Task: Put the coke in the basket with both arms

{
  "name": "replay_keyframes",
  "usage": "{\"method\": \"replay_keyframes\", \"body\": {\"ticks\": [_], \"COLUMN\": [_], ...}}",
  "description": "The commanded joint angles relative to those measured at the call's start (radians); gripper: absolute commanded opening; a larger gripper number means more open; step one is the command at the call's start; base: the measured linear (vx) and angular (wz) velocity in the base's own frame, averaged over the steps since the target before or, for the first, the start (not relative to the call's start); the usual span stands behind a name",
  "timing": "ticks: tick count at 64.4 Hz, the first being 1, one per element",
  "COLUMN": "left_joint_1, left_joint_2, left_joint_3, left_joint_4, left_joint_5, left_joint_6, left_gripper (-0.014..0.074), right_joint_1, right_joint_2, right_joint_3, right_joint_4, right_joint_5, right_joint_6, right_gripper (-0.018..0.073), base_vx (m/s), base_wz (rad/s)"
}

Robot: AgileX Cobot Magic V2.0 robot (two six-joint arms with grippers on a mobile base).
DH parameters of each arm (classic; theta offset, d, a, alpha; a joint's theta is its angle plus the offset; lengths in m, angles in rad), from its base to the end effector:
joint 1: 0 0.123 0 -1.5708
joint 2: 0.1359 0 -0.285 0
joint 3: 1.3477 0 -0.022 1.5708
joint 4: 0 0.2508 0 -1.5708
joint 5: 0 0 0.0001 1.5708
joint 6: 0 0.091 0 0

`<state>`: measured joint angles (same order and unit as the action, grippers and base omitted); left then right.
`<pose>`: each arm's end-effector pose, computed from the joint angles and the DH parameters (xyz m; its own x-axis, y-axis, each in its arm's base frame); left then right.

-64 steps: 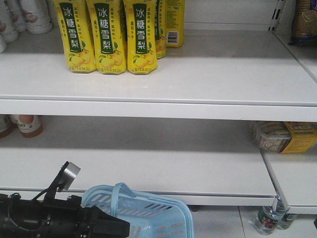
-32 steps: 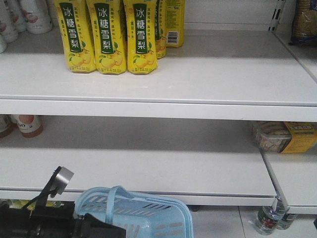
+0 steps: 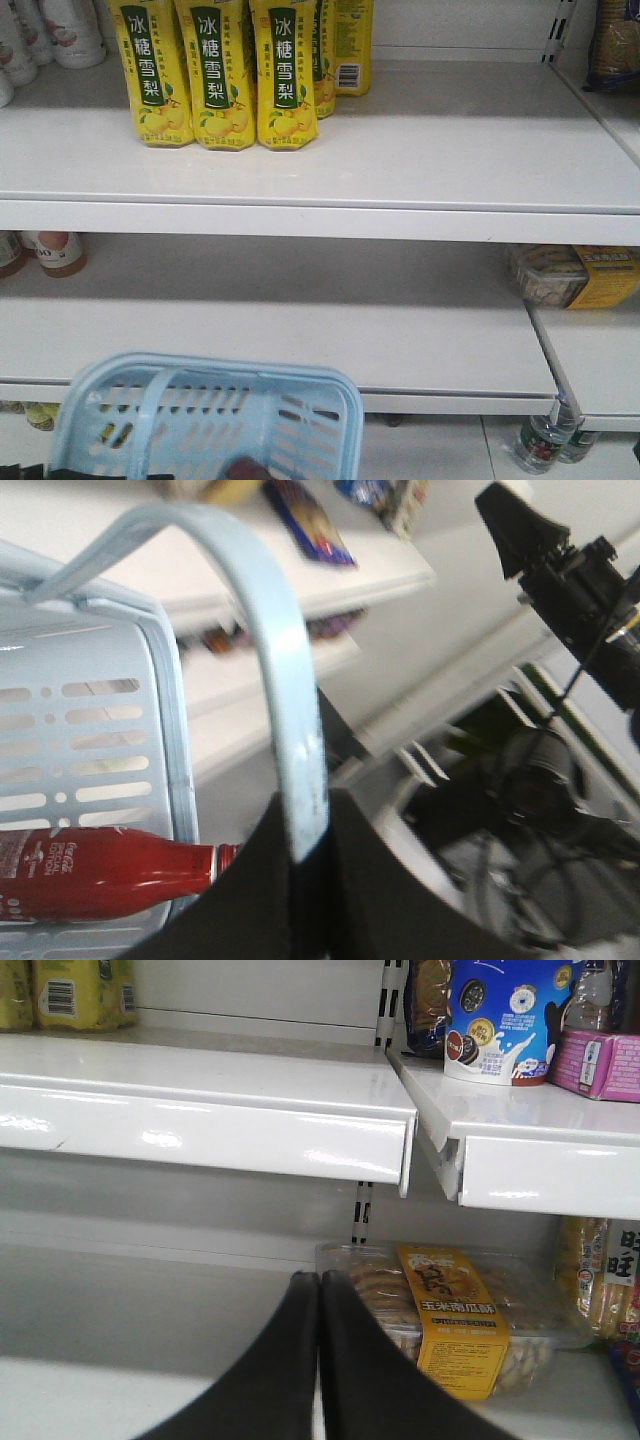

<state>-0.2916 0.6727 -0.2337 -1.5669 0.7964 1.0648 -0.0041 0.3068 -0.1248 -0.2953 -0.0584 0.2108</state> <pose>0.0826 -0.0928 0.2412 -0.6971 -0.1411 -0.7030 0.5794 0.4667 -0.6682 0.0852 0.0012 0.2396 -0.0377 -0.0838 -0.9958 -0.0161 0.9964 -0.0832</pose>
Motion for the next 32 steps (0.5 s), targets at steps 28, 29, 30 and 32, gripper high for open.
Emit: {"method": "replay_keyframes", "body": {"ticks": [28, 29, 30, 32], "left_joint_1": [-0.007, -0.007, -0.007, -0.007], "left_joint_2": [-0.501, -0.506, -0.512, -0.523], "left_joint_3": [-0.034, -0.034, -0.034, -0.034], "left_joint_4": [0.453, 0.476, 0.5, 0.565], "left_joint_5": [-0.28, -0.286, -0.294, -0.303], "left_joint_6": [-0.306, -0.335, -0.364, -0.438], "left_gripper": [-0.0006, -0.0006, -0.0006, -0.0006], "right_joint_1": [-0.004, -0.004, -0.004, -0.004], "right_joint_2": [0.006, 0.006, 0.006, 0.006], "right_joint_3": [-0.027, -0.027, -0.027, -0.027], "right_joint_4": [-0.008, -0.008, -0.008, -0.008], "right_joint_5": [-0.061, -0.061, -0.06, -0.059], "right_joint_6": [-0.007, -0.007, -0.007, -0.007], "right_gripper": [-0.001, -0.001, -0.001, -0.001], "base_vx": [0.0, 0.0, 0.0, 0.0], "base_wz": [0.0, 0.0, 0.0, 0.0]}}
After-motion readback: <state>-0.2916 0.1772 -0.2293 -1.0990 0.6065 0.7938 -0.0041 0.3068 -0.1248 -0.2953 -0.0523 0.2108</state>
